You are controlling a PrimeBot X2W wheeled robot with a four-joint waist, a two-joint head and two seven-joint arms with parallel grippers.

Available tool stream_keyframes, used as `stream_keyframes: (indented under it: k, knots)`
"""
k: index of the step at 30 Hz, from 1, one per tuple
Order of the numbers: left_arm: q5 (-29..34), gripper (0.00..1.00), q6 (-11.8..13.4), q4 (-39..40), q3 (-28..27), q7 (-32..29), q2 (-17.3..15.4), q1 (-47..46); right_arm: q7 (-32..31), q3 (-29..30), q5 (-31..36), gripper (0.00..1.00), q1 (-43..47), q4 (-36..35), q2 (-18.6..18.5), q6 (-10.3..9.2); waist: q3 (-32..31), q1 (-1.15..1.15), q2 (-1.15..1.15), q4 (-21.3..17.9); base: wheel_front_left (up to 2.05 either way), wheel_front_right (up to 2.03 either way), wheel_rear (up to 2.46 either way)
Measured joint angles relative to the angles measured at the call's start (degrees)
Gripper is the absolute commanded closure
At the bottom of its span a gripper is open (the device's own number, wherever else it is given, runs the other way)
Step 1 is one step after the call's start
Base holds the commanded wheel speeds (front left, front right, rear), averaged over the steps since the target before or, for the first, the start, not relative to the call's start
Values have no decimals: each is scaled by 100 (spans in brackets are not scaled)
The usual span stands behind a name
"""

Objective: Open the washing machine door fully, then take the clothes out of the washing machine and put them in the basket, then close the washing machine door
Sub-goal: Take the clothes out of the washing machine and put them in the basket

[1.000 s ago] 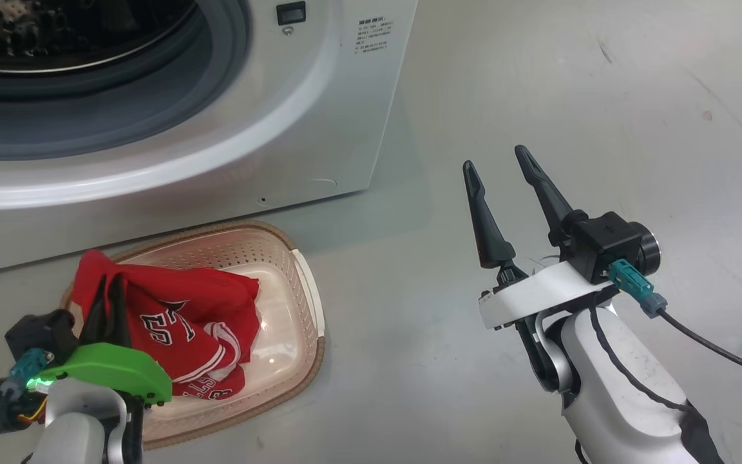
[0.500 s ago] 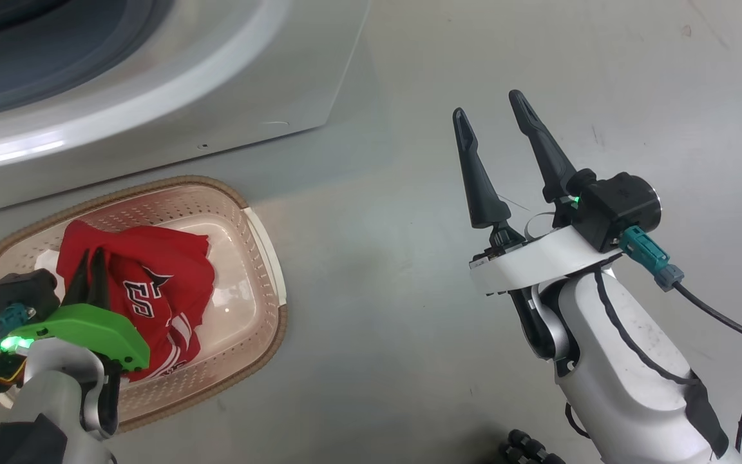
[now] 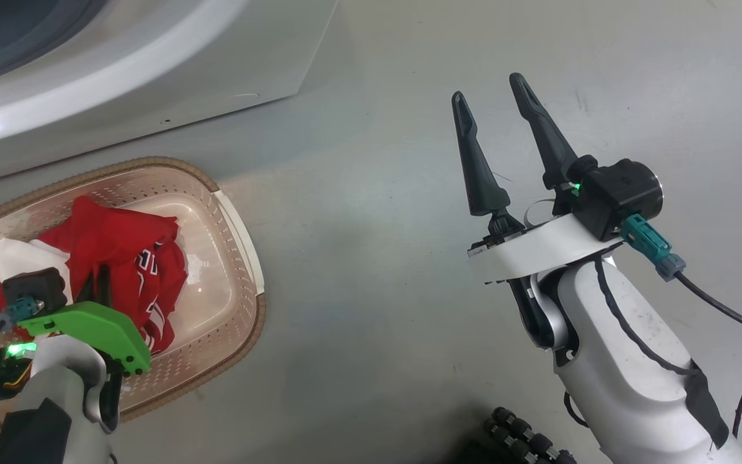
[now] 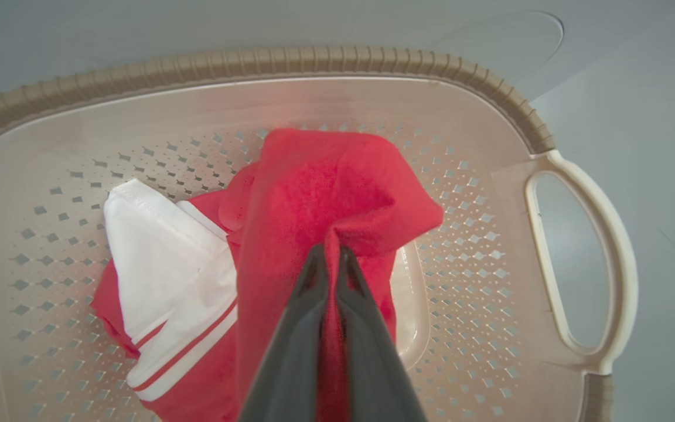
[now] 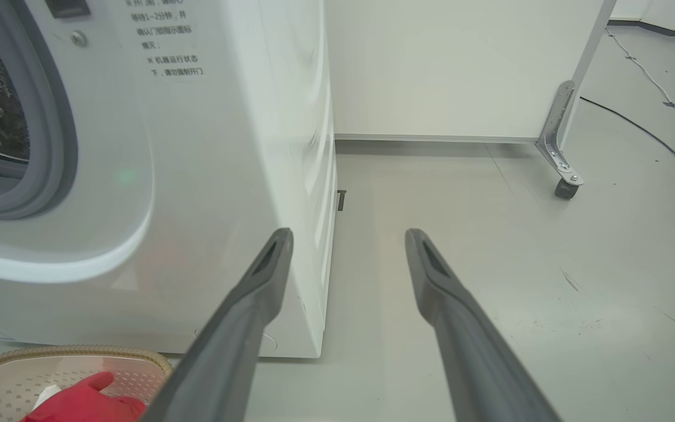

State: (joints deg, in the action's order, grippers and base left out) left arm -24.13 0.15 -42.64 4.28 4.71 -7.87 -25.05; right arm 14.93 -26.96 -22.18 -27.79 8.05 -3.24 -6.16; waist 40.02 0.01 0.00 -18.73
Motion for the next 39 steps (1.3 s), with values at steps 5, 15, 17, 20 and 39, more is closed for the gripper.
stream_keyframes:
  k: [5, 15, 17, 20, 39]
  knots:
    - [0, 57, -47, -280, 23, -1, 12, -220, 0, -4, 1, 0, -9, 38, 2, -2, -20, 0, 0, 20, 0, 0, 0]
    - [85, 0, -54, -702, 201, 330, 196, -468, 0, 65, 15, 0, -15, 225, 2, -3, -313, 0, 0, 189, 0, 0, 0]
    - [120, 0, -55, -713, 208, 459, 199, -480, 0, 74, 48, 0, -13, 293, 0, -3, -392, 0, 0, 240, 0, 0, 0]
    - [120, 0, -92, -735, 205, 639, 220, -488, 0, 104, 133, 0, 5, 396, 0, -3, -523, 0, 0, 331, 0, 0, 0]
    - [226, 0, -181, 142, 145, 958, 364, -411, 0, 444, 417, 0, 495, 928, -63, 51, -1510, 0, 0, 1169, 0, 0, 0]
